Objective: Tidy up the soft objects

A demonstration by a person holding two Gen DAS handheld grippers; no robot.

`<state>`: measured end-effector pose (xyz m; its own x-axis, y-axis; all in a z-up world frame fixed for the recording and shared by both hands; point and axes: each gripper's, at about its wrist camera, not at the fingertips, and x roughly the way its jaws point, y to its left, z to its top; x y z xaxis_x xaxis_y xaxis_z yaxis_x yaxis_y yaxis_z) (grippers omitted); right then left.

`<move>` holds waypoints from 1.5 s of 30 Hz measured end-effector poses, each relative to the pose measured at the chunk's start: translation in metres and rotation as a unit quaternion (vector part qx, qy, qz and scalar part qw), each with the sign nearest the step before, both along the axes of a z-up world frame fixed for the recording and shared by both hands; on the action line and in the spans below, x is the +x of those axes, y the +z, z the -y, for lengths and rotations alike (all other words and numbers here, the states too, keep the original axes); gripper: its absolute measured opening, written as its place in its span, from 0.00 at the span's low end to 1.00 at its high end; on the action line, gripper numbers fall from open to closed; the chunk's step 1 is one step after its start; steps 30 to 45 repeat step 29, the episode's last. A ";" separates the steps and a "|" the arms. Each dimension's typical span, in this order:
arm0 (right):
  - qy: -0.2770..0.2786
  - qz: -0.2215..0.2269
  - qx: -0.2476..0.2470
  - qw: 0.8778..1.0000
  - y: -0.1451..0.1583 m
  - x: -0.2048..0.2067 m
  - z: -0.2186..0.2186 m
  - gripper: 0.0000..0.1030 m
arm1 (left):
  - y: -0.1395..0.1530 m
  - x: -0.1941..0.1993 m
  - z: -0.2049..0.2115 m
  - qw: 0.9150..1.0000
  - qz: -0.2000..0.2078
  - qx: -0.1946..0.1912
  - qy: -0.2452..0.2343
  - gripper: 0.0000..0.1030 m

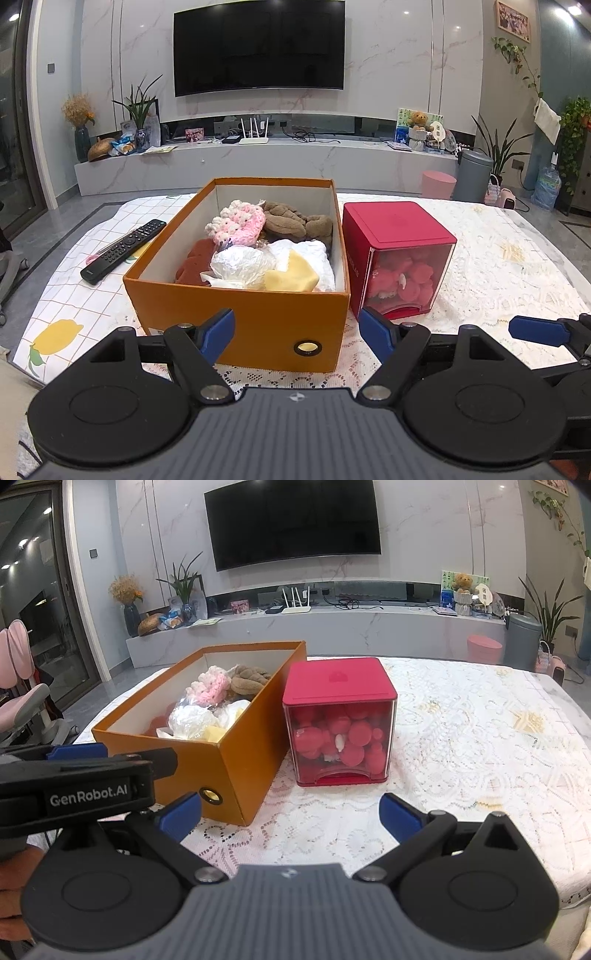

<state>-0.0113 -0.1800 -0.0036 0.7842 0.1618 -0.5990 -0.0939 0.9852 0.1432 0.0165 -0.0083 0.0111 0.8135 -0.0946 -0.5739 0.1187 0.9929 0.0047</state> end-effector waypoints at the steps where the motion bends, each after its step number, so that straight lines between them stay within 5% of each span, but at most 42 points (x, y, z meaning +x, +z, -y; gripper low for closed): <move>1: 0.000 0.000 0.001 1.000 0.000 0.000 0.000 0.97 | 0.000 0.000 0.000 1.000 0.000 -0.001 0.000 0.87; 45: 0.002 -0.008 -0.009 1.000 -0.003 0.001 -0.002 0.97 | -0.002 -0.001 0.003 1.000 -0.004 0.006 -0.006 0.87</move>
